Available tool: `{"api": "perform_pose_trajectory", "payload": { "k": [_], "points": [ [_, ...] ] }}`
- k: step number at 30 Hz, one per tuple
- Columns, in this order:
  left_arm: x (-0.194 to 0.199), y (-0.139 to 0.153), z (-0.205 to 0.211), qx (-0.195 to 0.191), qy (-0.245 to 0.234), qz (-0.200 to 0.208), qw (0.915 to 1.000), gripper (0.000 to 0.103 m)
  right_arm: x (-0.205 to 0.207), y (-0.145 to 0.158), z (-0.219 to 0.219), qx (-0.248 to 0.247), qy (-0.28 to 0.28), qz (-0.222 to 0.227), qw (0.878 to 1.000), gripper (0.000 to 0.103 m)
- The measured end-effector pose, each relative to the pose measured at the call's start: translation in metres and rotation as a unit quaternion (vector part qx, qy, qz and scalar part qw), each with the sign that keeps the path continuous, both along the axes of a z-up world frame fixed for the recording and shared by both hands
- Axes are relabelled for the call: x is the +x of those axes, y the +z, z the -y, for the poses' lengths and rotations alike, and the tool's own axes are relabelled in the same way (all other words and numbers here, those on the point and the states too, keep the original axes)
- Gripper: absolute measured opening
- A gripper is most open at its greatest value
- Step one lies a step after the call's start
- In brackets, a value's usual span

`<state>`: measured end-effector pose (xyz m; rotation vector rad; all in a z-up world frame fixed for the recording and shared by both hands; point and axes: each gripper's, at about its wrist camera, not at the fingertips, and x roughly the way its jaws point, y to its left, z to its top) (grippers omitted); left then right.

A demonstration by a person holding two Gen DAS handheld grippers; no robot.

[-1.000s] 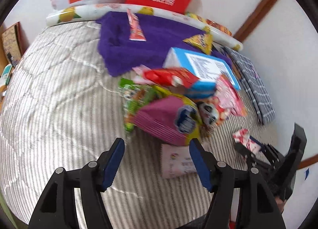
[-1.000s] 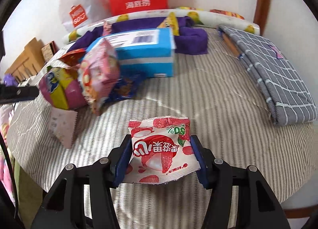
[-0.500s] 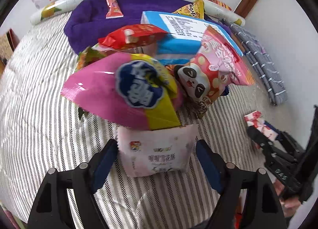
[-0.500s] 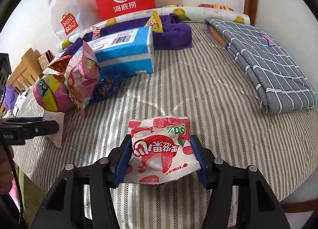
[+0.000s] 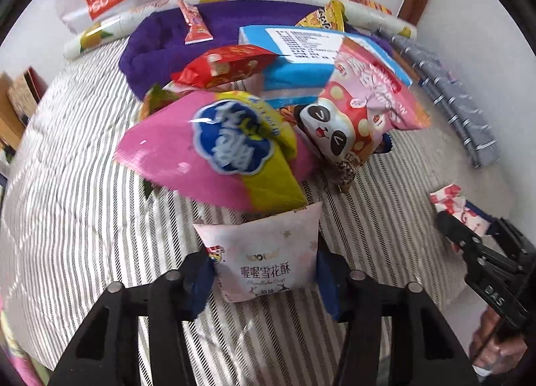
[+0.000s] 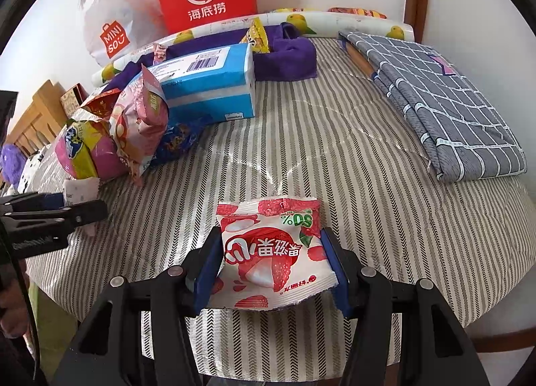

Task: Organize snacks
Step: 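Carry both packets onto the purple towel and open both tools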

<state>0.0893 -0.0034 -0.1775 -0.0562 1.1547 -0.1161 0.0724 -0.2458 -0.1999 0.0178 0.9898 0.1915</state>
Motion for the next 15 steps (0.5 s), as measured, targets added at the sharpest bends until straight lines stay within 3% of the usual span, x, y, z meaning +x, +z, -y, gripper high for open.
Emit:
{"api": "perform_pose_trajectory", "payload": {
  "k": [15],
  "points": [
    [-0.032, 0.055, -0.032, -0.051, 0.005, 0.053, 0.9973, 0.048, -0.015, 0.047, -0.014, -0.005, 0.006, 0.044, 0.999, 0.057]
  ]
}}
